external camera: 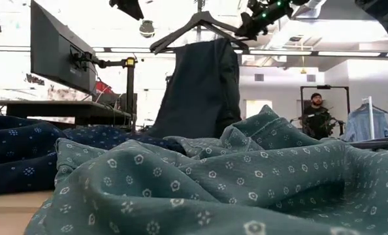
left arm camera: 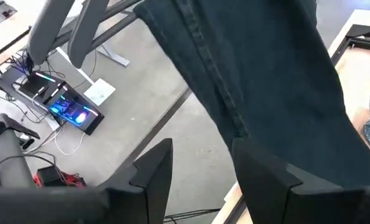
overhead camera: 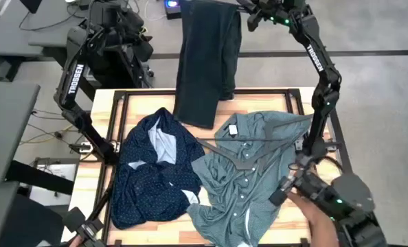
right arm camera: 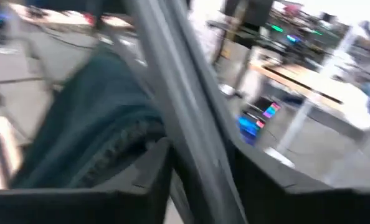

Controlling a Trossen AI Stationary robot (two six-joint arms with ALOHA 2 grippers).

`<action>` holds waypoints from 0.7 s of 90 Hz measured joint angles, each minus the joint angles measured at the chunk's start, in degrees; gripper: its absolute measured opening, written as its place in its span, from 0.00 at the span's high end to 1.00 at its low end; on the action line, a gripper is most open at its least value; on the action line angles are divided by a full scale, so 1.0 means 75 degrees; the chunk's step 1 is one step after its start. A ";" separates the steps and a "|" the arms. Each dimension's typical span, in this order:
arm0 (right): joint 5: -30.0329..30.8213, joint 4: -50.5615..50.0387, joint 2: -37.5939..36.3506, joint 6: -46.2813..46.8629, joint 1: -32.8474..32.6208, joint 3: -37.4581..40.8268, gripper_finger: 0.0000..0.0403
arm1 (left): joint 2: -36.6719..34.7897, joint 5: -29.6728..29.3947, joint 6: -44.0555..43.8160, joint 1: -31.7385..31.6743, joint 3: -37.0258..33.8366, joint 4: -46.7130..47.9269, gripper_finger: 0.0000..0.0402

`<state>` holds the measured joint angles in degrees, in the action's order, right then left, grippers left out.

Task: Hang clothes
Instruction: Hang the black pants on the rack

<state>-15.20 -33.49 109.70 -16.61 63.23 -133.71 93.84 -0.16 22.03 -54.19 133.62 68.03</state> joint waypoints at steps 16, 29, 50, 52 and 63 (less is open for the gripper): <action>0.0135 -0.0874 -0.0653 0.0840 0.0154 0.0000 0.46 | -0.0006 0.0004 -0.0086 -0.0012 -0.0333 0.0103 0.63; -0.0426 -0.2176 -0.1088 0.1710 -0.0061 -0.0003 0.43 | -0.0006 0.0181 -0.0038 -0.0064 -0.1041 0.0077 0.63; -0.2473 -0.3746 -0.0784 0.1662 -0.1403 0.0968 0.44 | -0.0008 0.1837 -0.0153 -0.0073 -0.2500 -0.0898 0.63; -0.2471 -0.3511 -0.0748 0.1717 -0.1574 0.1248 0.44 | -0.0007 0.1890 -0.0164 -0.0075 -0.2637 -0.0975 0.63; -0.2471 -0.1437 -0.0558 0.2619 -0.2334 0.2813 0.45 | -0.0007 0.1966 -0.0249 -0.0125 -0.3435 -0.1543 0.63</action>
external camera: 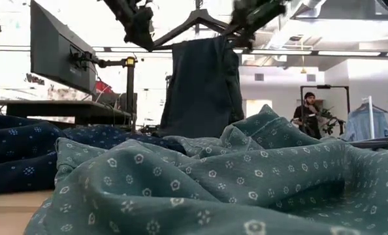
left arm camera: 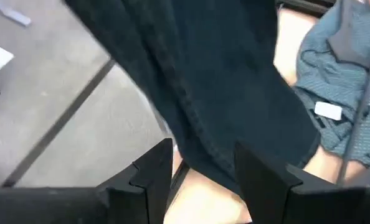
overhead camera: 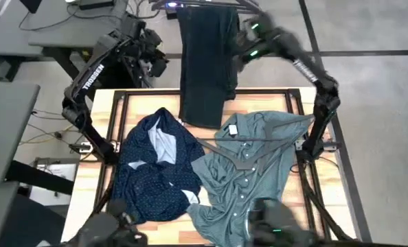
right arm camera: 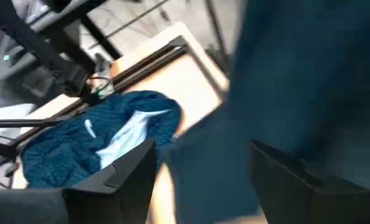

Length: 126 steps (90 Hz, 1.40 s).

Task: Hang clothes
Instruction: Hang the black pants on the rack

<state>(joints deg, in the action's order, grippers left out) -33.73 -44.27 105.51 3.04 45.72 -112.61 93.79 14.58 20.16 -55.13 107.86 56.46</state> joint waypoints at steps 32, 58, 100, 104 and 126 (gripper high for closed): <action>0.1808 0.2339 0.1307 0.0331 -0.0210 0.1599 0.45 | -0.0001 -0.0014 0.0259 0.0005 -0.1164 -0.0261 0.63; 0.2553 0.4621 0.2321 -0.0417 0.0753 0.1605 0.45 | -0.0001 -0.0005 0.0410 0.0011 -0.1231 -0.0273 0.63; 0.3029 0.7724 0.2489 -0.0899 0.1950 0.1605 0.45 | -0.0005 0.0012 0.0367 0.0060 -0.1231 -0.0264 0.63; 0.3029 0.7925 0.2489 -0.0902 0.2029 0.1605 0.45 | -0.0007 0.0012 0.0353 0.0060 -0.1231 -0.0264 0.63; 0.2998 0.8151 0.2471 -0.0116 0.2304 0.1602 0.45 | -0.0010 0.0012 0.0164 0.0060 -0.1231 -0.0261 0.63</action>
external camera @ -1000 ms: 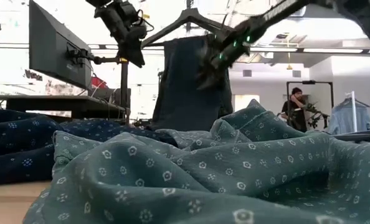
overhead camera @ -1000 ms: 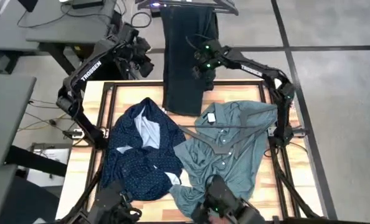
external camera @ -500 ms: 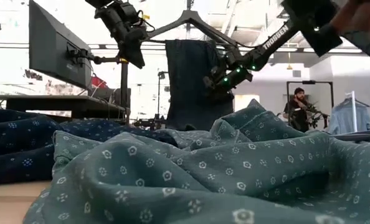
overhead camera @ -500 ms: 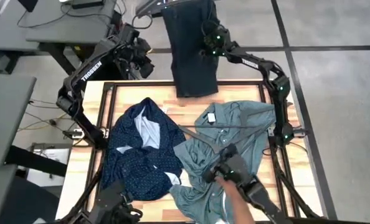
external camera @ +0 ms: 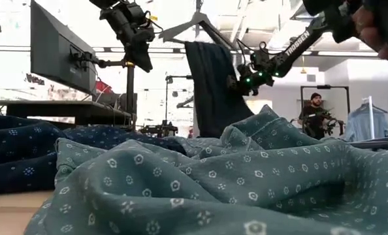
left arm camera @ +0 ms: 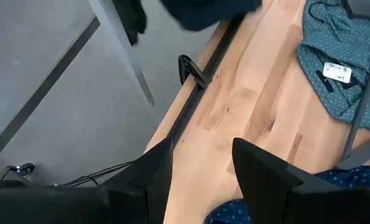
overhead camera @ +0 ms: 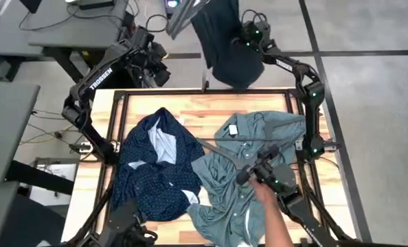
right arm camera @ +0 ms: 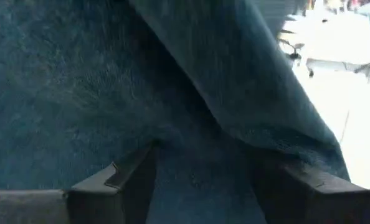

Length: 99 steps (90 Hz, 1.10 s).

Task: Hang clothes
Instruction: Hang the black pants on the rack, then hang the blue polo shirt on the rack

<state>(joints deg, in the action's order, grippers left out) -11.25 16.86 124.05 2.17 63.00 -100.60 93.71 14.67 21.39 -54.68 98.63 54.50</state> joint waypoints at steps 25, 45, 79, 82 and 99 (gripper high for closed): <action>-0.0067 -0.0398 -0.0012 0.0112 -0.0246 -0.0006 0.45 | 0.0000 0.0001 -0.0143 0.0000 0.0000 0.0000 0.63; -0.0124 -0.1418 -0.0114 0.0087 -0.0355 -0.0006 0.45 | 0.0000 0.0001 -0.0140 0.0009 -0.0032 -0.0004 0.63; -0.0112 -0.5525 -0.2046 -0.0835 0.0057 -0.0006 0.45 | -0.0188 0.0083 -0.0217 0.0010 -0.0761 0.0334 0.63; -0.0159 -0.5959 -0.2320 -0.0954 0.0057 -0.0006 0.45 | -0.0288 0.0156 -0.0243 0.0029 -0.0981 0.0291 0.63; -0.0413 -0.7618 -0.4011 -0.1201 -0.0236 -0.0006 0.45 | -0.1046 0.0275 -0.0674 0.0201 -0.2416 -0.0580 0.63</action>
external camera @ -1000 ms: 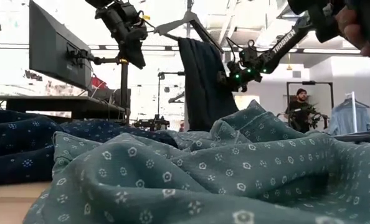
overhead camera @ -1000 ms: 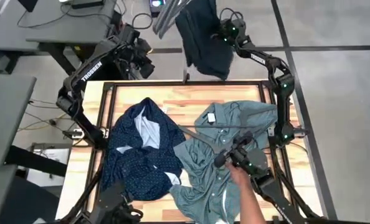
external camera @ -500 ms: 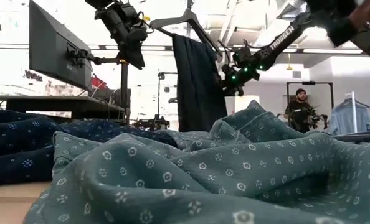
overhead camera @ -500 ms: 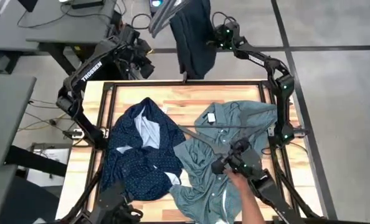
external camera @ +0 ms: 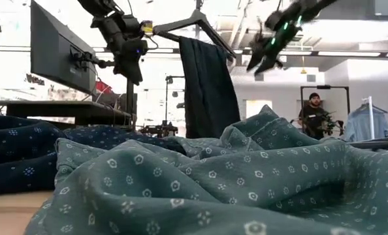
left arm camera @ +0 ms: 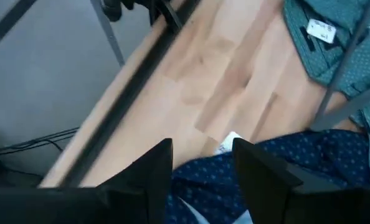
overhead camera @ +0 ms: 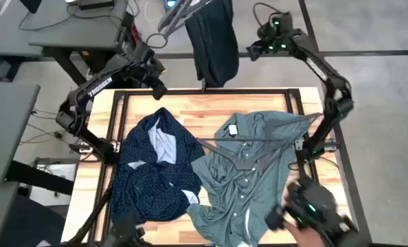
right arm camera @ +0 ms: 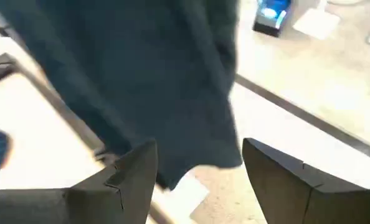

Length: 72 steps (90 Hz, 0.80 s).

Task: Hang clothes
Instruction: Hang the blue polo shirt on the rack

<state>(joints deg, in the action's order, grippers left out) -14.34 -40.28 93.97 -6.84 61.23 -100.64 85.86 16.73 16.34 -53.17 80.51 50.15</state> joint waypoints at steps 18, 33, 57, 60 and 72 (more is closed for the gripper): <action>-0.0010 -0.0939 -0.1515 0.0103 -0.0709 0.0290 0.45 | -0.0797 0.0009 -0.0634 0.0506 -0.1057 -0.1439 0.63; -0.0039 -0.1105 -0.2729 0.0556 -0.1556 0.1454 0.45 | -0.0910 0.0012 -0.0832 0.1016 -0.1157 -0.1482 0.63; 0.0276 0.0528 -0.4181 0.1768 -0.3097 0.4294 0.45 | -0.0910 -0.0155 -0.1611 0.1719 -0.1157 -0.0564 0.63; 0.0276 0.0663 -0.4274 0.1894 -0.3307 0.4584 0.45 | -0.0910 -0.0263 -0.1664 0.1863 -0.1157 -0.0216 0.63; 0.0303 0.0788 -0.4453 0.2307 -0.4229 0.5389 0.45 | -0.0909 -0.1088 -0.2023 0.2757 -0.1157 0.1151 0.63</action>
<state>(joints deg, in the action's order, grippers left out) -12.07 -34.37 60.57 10.46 29.51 -60.23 79.05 8.57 1.17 -32.49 71.83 58.78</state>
